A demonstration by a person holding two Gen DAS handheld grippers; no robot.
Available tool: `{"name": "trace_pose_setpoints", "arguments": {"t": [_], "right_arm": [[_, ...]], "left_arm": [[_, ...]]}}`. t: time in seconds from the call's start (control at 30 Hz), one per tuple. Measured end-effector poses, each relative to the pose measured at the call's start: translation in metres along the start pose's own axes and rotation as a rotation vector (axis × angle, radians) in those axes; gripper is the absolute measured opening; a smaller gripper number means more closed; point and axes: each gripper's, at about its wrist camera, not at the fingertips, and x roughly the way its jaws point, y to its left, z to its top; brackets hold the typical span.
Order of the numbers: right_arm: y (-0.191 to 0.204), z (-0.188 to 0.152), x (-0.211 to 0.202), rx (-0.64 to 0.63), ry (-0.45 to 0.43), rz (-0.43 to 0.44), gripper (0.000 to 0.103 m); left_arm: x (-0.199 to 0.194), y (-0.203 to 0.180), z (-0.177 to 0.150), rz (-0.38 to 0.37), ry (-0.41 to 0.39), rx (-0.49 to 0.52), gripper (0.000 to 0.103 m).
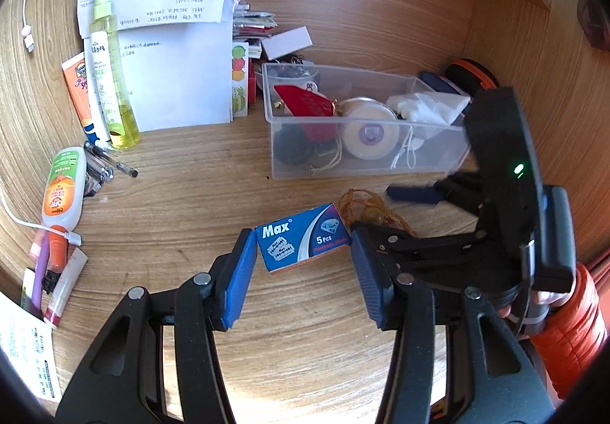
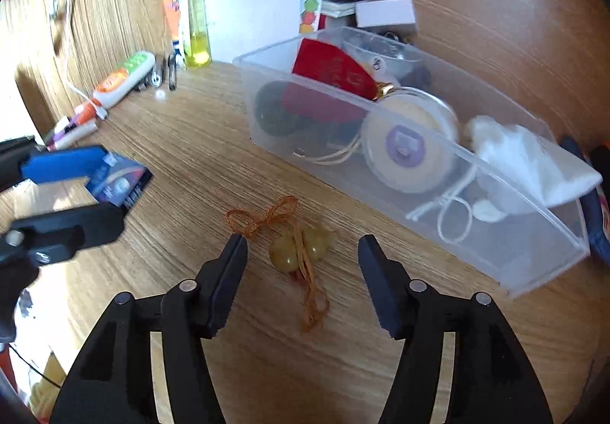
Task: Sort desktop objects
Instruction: 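Lift the blade box with the left tool while the right tool grasps the gourd charm, then carry the blade box and gourd charm over the clear box with both tools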
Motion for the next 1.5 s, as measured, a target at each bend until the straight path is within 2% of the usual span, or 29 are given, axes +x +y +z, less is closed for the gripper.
{"name": "trace_pose_setpoints", "arguments": {"t": [0.07,0.1,0.3,0.67,0.93,1.27,1.5], "right_arm": [[-0.001,0.001,0.003,0.003,0.015,0.037,0.030],[-0.003,0.000,0.003,0.012,0.016,0.049,0.025],[-0.012,-0.001,-0.006,0.039,-0.001,0.073,0.025],[-0.039,0.030,-0.085,0.038,-0.201,0.035,0.025],[-0.061,0.051,-0.112,0.028,-0.269,-0.003,0.025],[-0.089,0.080,-0.125,0.022,-0.332,-0.033,0.025],[-0.110,0.089,-0.092,0.061,-0.284,-0.010,0.025]], "left_arm": [[0.000,0.001,0.004,0.001,-0.005,-0.002,0.050],[0.000,0.001,0.007,0.003,-0.008,-0.002,0.050],[-0.001,-0.009,0.024,-0.002,-0.041,0.026,0.050],[-0.007,-0.035,0.054,-0.018,-0.109,0.081,0.050],[0.000,-0.049,0.079,-0.030,-0.134,0.099,0.051],[0.016,-0.051,0.118,-0.051,-0.153,0.083,0.051],[0.057,-0.044,0.134,-0.053,-0.096,0.050,0.051]]}}
